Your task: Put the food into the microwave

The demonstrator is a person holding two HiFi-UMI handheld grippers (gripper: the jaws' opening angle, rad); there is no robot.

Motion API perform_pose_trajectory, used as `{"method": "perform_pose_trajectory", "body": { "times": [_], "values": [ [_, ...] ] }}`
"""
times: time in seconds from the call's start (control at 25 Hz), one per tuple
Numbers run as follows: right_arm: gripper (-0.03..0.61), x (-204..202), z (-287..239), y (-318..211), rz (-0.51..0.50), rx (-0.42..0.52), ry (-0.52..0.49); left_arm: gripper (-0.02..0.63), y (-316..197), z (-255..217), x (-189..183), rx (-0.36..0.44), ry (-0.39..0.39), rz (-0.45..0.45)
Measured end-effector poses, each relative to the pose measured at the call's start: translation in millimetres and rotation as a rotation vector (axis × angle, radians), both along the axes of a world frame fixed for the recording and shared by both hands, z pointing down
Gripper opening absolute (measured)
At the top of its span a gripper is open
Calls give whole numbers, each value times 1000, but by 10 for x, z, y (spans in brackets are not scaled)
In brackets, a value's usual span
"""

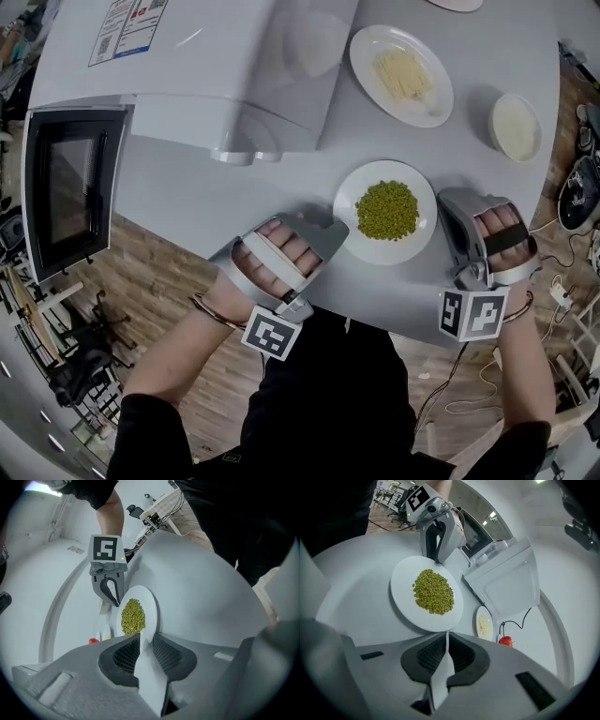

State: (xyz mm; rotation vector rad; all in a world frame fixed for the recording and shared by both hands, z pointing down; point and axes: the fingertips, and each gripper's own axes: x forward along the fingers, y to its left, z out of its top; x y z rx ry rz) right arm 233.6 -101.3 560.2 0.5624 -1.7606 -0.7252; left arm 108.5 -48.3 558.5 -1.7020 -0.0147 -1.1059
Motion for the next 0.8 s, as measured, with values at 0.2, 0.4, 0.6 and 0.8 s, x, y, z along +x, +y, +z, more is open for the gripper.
{"method": "perform_pose_trajectory", "body": {
  "times": [0.2,0.4,0.6,0.8],
  "values": [
    [24,-2,16,-26,13,3,10,81,-23,-7,-3,28,66,-8],
    [20,-16,29,-47,20,8,28,81,-10,-21,1,72,113,25],
    [18,-14,34,-103,25,29,54,81,-4,-46,39,60,182,19],
    [18,-39,32,-137,23,35,68,81,34,-55,52,93,221,46]
  ]
}}
